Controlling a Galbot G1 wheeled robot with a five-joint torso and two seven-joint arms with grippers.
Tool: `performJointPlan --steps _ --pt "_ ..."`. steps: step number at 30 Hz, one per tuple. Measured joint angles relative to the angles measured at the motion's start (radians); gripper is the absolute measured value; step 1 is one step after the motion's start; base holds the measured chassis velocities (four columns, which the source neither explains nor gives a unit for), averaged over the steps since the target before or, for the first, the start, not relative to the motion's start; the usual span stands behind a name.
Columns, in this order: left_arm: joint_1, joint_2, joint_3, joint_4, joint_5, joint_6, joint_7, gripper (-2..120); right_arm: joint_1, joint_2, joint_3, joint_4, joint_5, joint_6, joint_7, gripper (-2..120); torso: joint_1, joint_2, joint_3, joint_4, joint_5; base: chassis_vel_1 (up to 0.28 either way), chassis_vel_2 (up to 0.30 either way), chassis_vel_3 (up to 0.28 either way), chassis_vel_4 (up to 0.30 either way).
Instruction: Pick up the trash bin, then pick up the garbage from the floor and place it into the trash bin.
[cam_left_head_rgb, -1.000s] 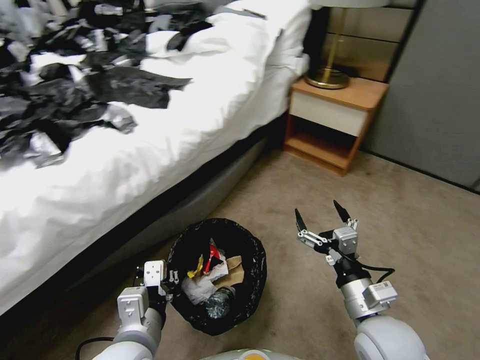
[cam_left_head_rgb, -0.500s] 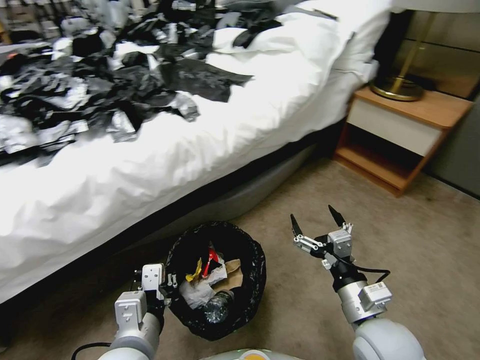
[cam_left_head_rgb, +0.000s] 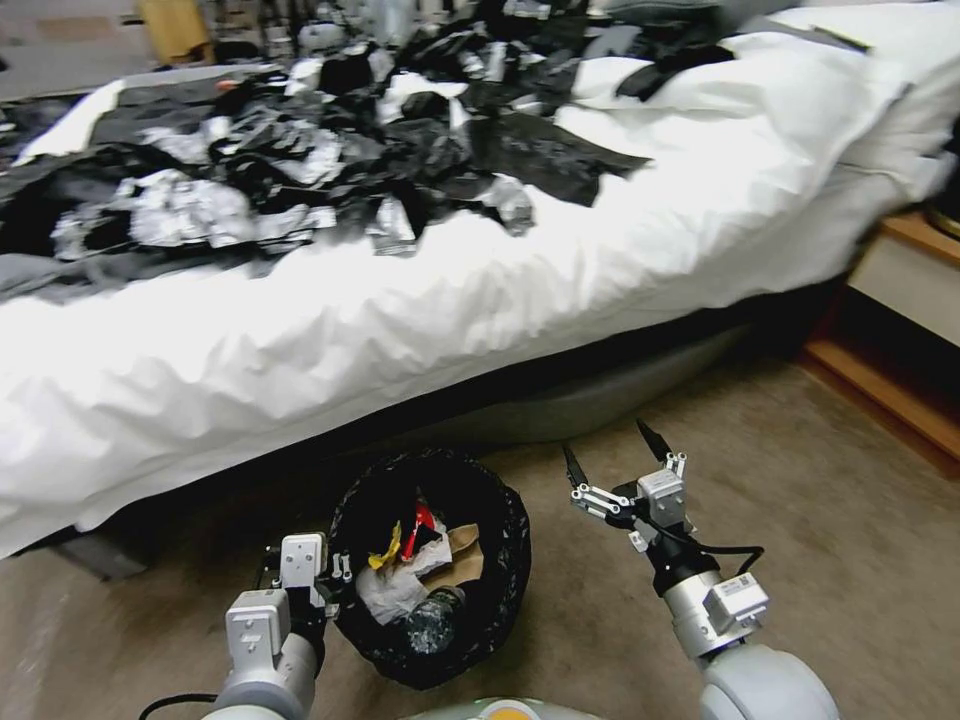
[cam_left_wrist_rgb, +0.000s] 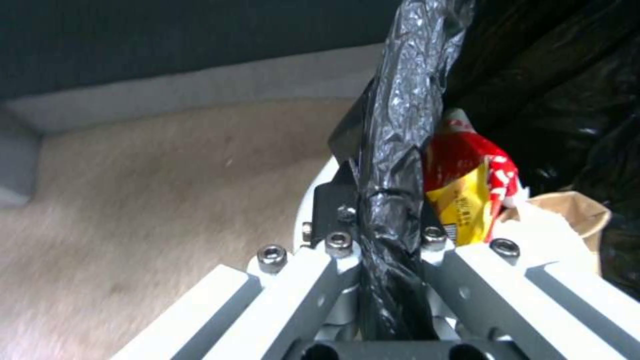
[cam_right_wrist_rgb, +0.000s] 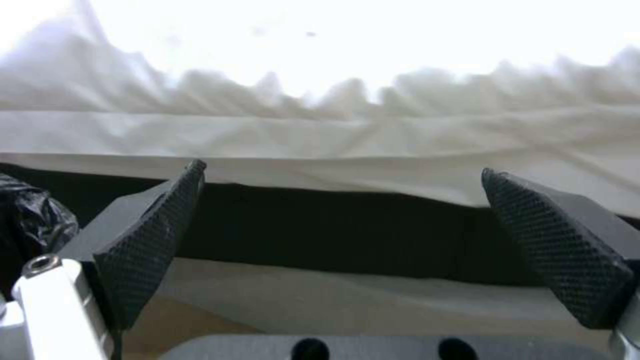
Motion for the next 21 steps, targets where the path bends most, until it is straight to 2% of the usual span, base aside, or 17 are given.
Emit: performJointPlan --steps 21 --pt "0.008 -0.001 -0.002 -0.004 -0.004 0.006 -0.001 0 -0.032 0.011 -0.055 -0.027 -0.05 0.032 -0.014 100 0.0 0.0 0.0 0.0 0.0 0.127 0.126 0.125 0.12"
